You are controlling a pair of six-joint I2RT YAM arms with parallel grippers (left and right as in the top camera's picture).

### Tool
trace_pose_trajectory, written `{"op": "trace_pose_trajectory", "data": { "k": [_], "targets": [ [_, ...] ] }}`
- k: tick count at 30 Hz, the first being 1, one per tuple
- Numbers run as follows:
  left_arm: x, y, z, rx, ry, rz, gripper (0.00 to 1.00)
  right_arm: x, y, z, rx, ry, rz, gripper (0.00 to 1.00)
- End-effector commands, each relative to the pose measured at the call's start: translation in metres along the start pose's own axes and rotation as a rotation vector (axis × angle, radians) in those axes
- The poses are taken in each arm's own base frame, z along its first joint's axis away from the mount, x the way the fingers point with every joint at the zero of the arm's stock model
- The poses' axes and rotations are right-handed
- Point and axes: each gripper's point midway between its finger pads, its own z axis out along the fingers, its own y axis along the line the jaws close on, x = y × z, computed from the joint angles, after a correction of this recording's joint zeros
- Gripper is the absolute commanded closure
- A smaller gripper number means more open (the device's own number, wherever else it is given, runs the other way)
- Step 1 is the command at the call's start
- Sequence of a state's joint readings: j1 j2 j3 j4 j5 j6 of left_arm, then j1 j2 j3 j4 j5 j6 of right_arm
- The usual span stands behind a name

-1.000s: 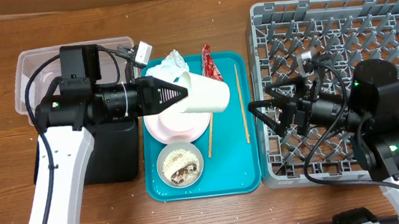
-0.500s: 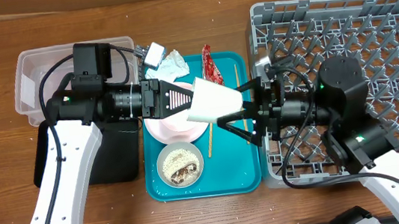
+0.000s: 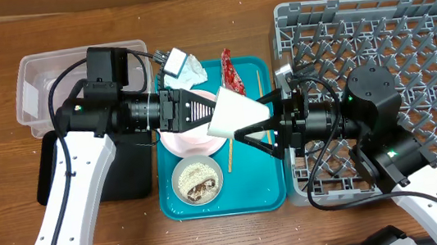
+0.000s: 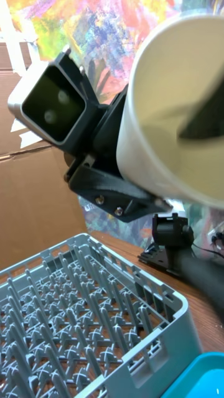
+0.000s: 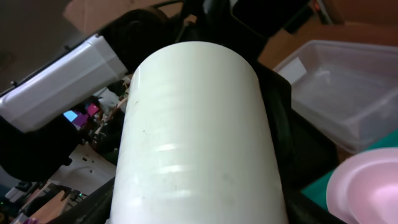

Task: Sort waste into correct bins and load items into the dishwasher
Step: 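Lift the cup and hand it from left gripper to right gripper, then place the white cup upside down in the dish rack with right gripper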

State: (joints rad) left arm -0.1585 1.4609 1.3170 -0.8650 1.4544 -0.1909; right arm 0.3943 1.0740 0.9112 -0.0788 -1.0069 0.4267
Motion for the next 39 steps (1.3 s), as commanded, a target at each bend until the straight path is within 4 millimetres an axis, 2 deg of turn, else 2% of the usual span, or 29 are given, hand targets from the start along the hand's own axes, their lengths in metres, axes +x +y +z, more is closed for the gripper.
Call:
{"op": "trace_pose_trajectory", "data": {
  "k": [1,3,4,7,10,12,14,20,25,26,30,32,35,37,39],
  "targets": [
    [-0.004,0.009,-0.004,-0.041,-0.020,0.007,0.00,-0.010,-0.009,-0.015,0.096,-0.046,0.018,0.48],
    [-0.008,0.020,-0.010,-0.102,-0.046,0.001,0.00,-0.008,-0.041,-0.035,0.281,-0.088,0.109,0.48],
    [-0.011,0.032,-0.015,-0.174,-0.067,-0.010,0.00,-0.005,-0.061,-0.053,0.421,-0.119,0.165,0.49],
    [-0.011,0.057,-0.024,-0.323,-0.090,-0.048,0.00,0.008,-0.093,-0.103,0.750,-0.171,0.277,0.49],
    [-0.008,0.076,-0.030,-0.439,-0.097,-0.074,0.00,0.029,-0.101,-0.151,1.045,-0.181,0.395,0.49],
    [-0.008,0.083,-0.033,-0.487,-0.101,-0.077,0.00,0.046,-0.097,-0.174,1.181,-0.149,0.475,0.49],
    [-0.009,0.089,-0.036,-0.523,-0.107,-0.081,0.00,0.063,-0.094,-0.184,1.248,-0.097,0.543,0.49],
    [-0.006,0.101,-0.033,-0.612,-0.093,-0.086,0.00,0.116,-0.100,-0.182,1.310,0.145,0.729,0.48],
    [0.002,0.108,-0.026,-0.677,-0.057,-0.077,0.00,0.131,-0.121,-0.157,1.294,0.302,0.758,0.48],
    [0.004,0.109,-0.025,-0.685,-0.049,-0.082,0.00,0.134,-0.126,-0.153,1.295,0.325,0.762,0.44],
    [0.018,0.116,-0.029,-0.747,-0.016,-0.128,0.00,0.151,-0.145,-0.144,1.318,0.426,0.822,0.42],
    [0.026,0.119,-0.032,-0.777,0.011,-0.140,0.00,0.160,-0.152,-0.143,1.332,0.477,0.855,0.33],
    [0.035,0.120,-0.035,-0.797,0.032,-0.175,0.00,0.167,-0.157,-0.137,1.317,0.509,0.888,0.14],
    [0.039,0.121,-0.038,-0.821,0.048,-0.179,0.00,0.161,-0.160,-0.134,1.306,0.482,0.872,0.06],
    [0.045,0.128,-0.045,-0.900,0.064,-0.179,0.00,0.145,-0.160,-0.130,1.287,0.422,0.832,0.02]
  ]
}}
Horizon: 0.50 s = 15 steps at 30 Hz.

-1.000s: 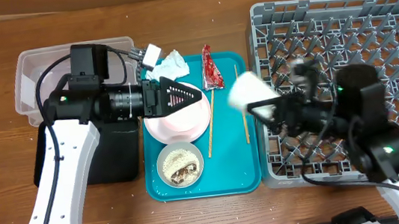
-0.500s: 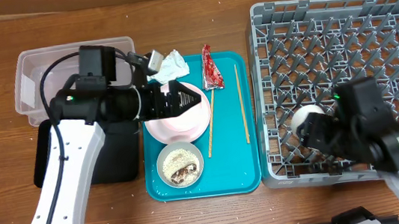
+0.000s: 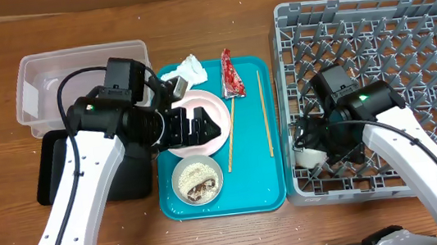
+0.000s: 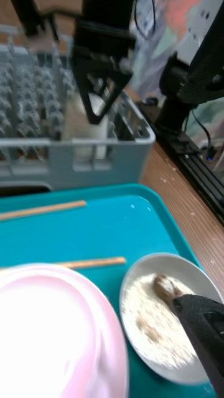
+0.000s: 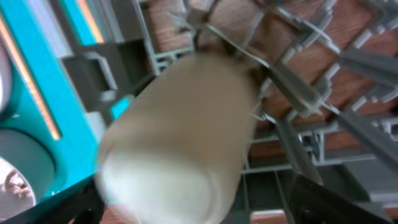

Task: Sort waste into correct bins and load items into the dishwasher
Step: 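Place the white cup upside down in the dish rack with right gripper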

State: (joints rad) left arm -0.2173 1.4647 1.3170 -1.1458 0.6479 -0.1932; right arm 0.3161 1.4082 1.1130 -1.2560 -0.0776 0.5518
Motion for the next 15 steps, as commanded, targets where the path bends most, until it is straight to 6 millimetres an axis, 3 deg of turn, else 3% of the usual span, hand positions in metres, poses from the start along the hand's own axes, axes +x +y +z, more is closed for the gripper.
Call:
{"op": "trace_pose_trajectory", "data": {
  "k": [1,6,11,15],
  "targets": [
    [0.002,0.014,0.000,-0.137,-0.008,0.053,0.00,-0.014,0.016,-0.024,-0.079,-0.099,-0.014,0.02],
    [0.007,0.022,0.010,-0.314,-0.008,0.085,0.02,-0.040,0.041,-0.080,-0.234,-0.311,-0.042,0.03],
    [0.031,0.024,0.030,-0.493,0.022,0.087,0.04,-0.052,0.058,-0.135,-0.381,-0.508,-0.072,0.03],
    [0.055,0.036,0.056,-0.589,0.042,0.086,0.19,-0.051,0.060,-0.157,-0.435,-0.582,-0.081,0.03]
  ]
}}
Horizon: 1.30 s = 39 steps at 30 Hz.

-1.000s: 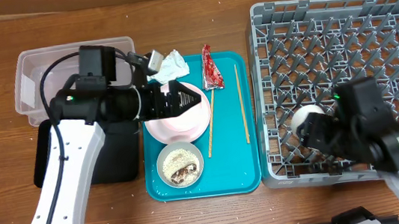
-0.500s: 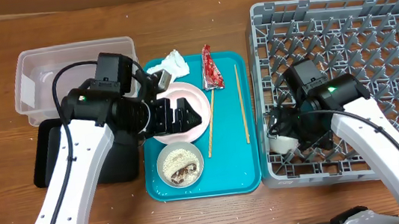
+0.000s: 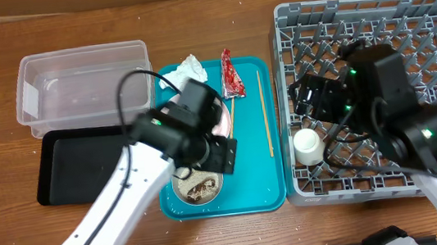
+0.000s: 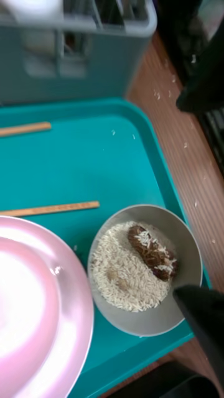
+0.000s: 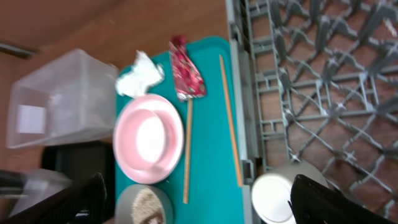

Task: Sort waste into correct bins and load items into the dishwasher
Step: 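Place the white cup upside down in the dish rack with right gripper, then grasp the rim of the rice bowl with the left gripper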

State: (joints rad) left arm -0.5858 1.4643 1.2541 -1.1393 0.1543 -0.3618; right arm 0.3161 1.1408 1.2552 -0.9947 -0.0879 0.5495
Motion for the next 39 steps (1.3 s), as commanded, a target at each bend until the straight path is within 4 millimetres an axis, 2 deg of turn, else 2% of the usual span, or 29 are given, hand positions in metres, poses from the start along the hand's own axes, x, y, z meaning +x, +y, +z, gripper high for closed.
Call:
{"op": "trace_pose_trajectory", "data": {
  "k": [1,6,17,22,24,28,32,34,35,39],
  "targets": [
    [0.017,0.020,0.027,-0.172,-0.009,-0.071,0.24,-0.008,0.010,-0.015,-0.043,-0.050,-0.009,0.03],
    [0.027,0.024,0.070,-0.179,-0.015,-0.099,0.43,-0.005,0.008,-0.012,-0.032,-0.035,-0.007,0.03],
    [0.020,0.025,0.121,-0.201,0.034,-0.038,0.50,0.000,0.004,-0.009,-0.013,-0.008,-0.003,0.03],
    [0.023,0.029,0.133,-0.220,0.061,-0.040,0.69,0.001,0.002,-0.009,-0.008,-0.002,-0.003,0.03],
    [0.023,0.029,0.132,-0.220,0.061,-0.040,0.83,0.001,0.003,-0.009,-0.009,-0.003,-0.002,0.03],
    [0.025,0.029,0.127,-0.219,0.066,-0.056,0.82,0.001,0.002,-0.009,-0.009,-0.002,-0.002,0.03],
    [0.021,0.025,0.119,-0.208,0.042,-0.068,0.57,0.002,0.002,-0.009,-0.007,0.000,-0.002,0.03],
    [0.019,0.025,0.118,-0.208,0.035,-0.066,0.50,0.002,0.002,-0.009,-0.007,0.000,-0.002,0.03],
    [0.019,0.026,0.118,-0.212,0.034,-0.066,0.53,0.002,0.002,-0.009,-0.007,0.001,-0.002,0.03],
    [0.019,0.030,0.121,-0.238,0.034,-0.063,0.74,0.002,0.002,-0.009,-0.007,0.001,-0.002,0.03]
  ]
}}
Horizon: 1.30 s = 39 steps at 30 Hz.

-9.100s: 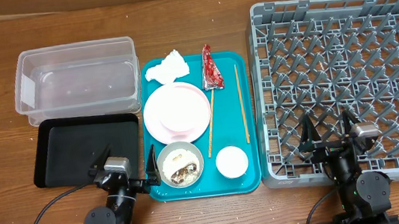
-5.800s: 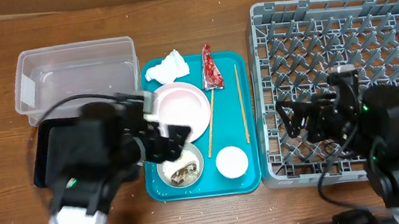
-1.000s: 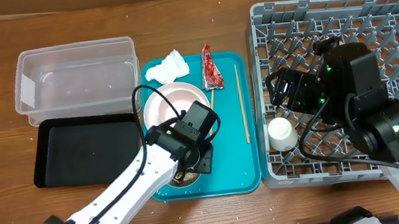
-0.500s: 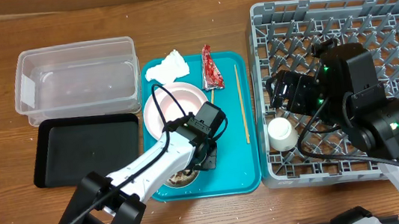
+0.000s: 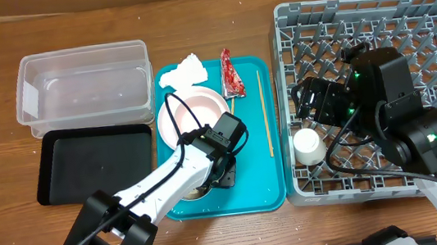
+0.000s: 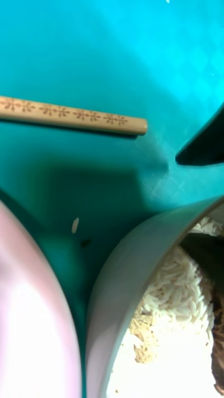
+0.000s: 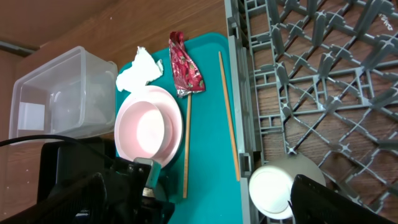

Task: Sort waste into correct bins and load items into the dishwasher
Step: 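Grasp the rim of the rice bowl with the left gripper, then tip the rice bowl over the black tray to dump the scraps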

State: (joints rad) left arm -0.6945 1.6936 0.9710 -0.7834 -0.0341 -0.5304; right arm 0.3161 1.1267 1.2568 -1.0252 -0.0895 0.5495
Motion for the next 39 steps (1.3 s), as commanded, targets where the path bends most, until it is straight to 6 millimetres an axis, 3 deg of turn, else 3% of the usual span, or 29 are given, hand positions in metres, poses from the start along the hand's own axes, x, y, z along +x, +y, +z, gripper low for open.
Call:
{"op": "trace_pose_trajectory", "data": {
  "k": [1,3,9,12,17,21,25,32,39],
  "targets": [
    [-0.008,-0.001,-0.006,-0.011,-0.041,0.002,0.82,-0.003,0.005,-0.004,-0.014,-0.012,-0.004,0.03],
    [-0.008,-0.002,-0.005,-0.010,-0.041,0.004,0.96,-0.003,0.005,-0.004,-0.014,-0.012,-0.004,0.03],
    [0.003,-0.004,-0.012,-0.008,-0.013,-0.012,0.96,-0.003,0.005,-0.004,-0.014,-0.012,-0.004,0.03],
    [0.009,-0.013,-0.036,0.079,-0.005,-0.032,0.96,-0.003,0.005,-0.004,-0.014,-0.012,-0.004,0.03],
    [-0.007,-0.010,-0.101,0.301,-0.143,-0.072,0.96,-0.003,0.005,-0.004,-0.014,-0.013,-0.004,0.03],
    [-0.021,0.027,-0.144,0.457,-0.254,-0.140,0.96,-0.003,0.005,-0.004,-0.014,-0.013,-0.004,0.03],
    [-0.028,0.074,-0.167,0.646,-0.313,-0.212,0.96,-0.003,0.005,-0.004,-0.014,-0.012,-0.004,0.03],
    [-0.041,0.147,-0.178,0.985,-0.475,-0.346,0.96,-0.003,0.004,-0.004,-0.013,-0.011,-0.004,0.03],
    [-0.055,0.193,-0.174,1.319,-0.615,-0.509,0.96,-0.001,0.003,-0.004,-0.008,-0.004,-0.003,0.03]
  ]
}}
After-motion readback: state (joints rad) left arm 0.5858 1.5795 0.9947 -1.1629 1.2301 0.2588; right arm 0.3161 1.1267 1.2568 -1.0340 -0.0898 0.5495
